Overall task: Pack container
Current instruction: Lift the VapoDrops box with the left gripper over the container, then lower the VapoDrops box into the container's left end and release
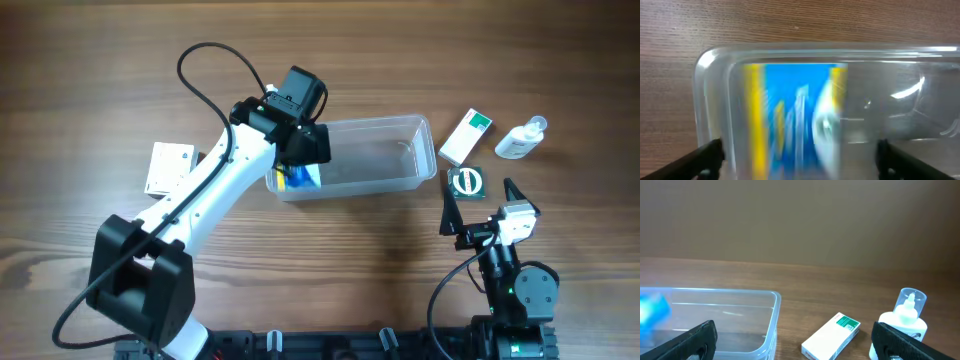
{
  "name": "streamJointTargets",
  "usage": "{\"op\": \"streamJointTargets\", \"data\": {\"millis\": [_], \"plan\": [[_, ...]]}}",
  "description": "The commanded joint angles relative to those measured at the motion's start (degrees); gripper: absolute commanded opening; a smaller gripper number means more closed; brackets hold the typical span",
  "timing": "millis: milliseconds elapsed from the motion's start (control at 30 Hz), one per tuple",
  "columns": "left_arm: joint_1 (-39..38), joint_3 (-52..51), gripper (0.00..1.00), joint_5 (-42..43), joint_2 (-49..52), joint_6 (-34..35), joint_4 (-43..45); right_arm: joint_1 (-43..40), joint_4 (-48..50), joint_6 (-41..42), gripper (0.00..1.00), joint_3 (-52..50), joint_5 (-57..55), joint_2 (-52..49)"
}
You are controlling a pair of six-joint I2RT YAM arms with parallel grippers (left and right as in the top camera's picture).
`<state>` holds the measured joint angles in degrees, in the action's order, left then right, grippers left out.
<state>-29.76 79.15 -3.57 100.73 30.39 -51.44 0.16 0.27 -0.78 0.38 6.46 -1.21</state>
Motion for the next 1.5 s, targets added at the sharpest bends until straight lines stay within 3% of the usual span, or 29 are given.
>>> {"op": "streamJointTargets", "data": {"millis": [0,67,333,433,467,500,533,700,833,1000,1233,1467], "plan": [[-0.35,0.68,0.99,0.28,0.66,0.07,-0.04,-0.20,0.24,-0.57,1.00,-0.09,0.68,0.31],[-0.35,0.68,0.99,0.24,0.66,0.09,0.00,-0.20,0.24,-0.57,1.00,-0.09,0.68,0.31],[-0.35,0.74,0.82,0.15,0.52,0.07,0.26,-0.20,0.24,-0.57,1.00,-0.09,0.68,0.31],[-0.35,0.79,0.57,0.31,0.52,0.09,0.96,-0.20,0.26,-0.57,1.00,-0.09,0.68,0.31],[-0.42,0.79,0.41,1.18,0.52,0.11,1.38,-0.20,0.24,-0.59,1.00,-0.09,0.68,0.28],[-0.61,0.79,0.11,2.34,0.52,0.11,1.70,-0.20,0.26,-0.57,1.00,-0.09,0.68,0.28],[-1.01,0.79,0.04,3.82,0.52,0.11,2.19,-0.20,0.24,-0.57,1.00,-0.09,0.68,0.28],[-4.81,0.79,0.04,3.78,0.55,0.15,6.10,-0.20,0.24,-0.59,1.00,-0.09,0.68,0.28],[-7.28,0.76,0.04,-2.05,0.96,4.61,7.58,-0.20,0.24,-0.57,1.00,-0.09,0.70,0.28],[-7.52,0.76,0.04,-2.08,4.57,6.12,7.78,-0.20,0.24,-0.57,1.00,-0.09,0.68,0.28],[-9.35,0.76,0.04,-1.86,12.33,2.80,12.37,-0.20,0.24,-0.57,1.00,-0.09,0.68,0.28],[-10.12,0.72,0.04,-3.69,12.98,1.33,13.70,-0.20,0.24,-0.57,1.00,-0.09,0.68,0.28]]}}
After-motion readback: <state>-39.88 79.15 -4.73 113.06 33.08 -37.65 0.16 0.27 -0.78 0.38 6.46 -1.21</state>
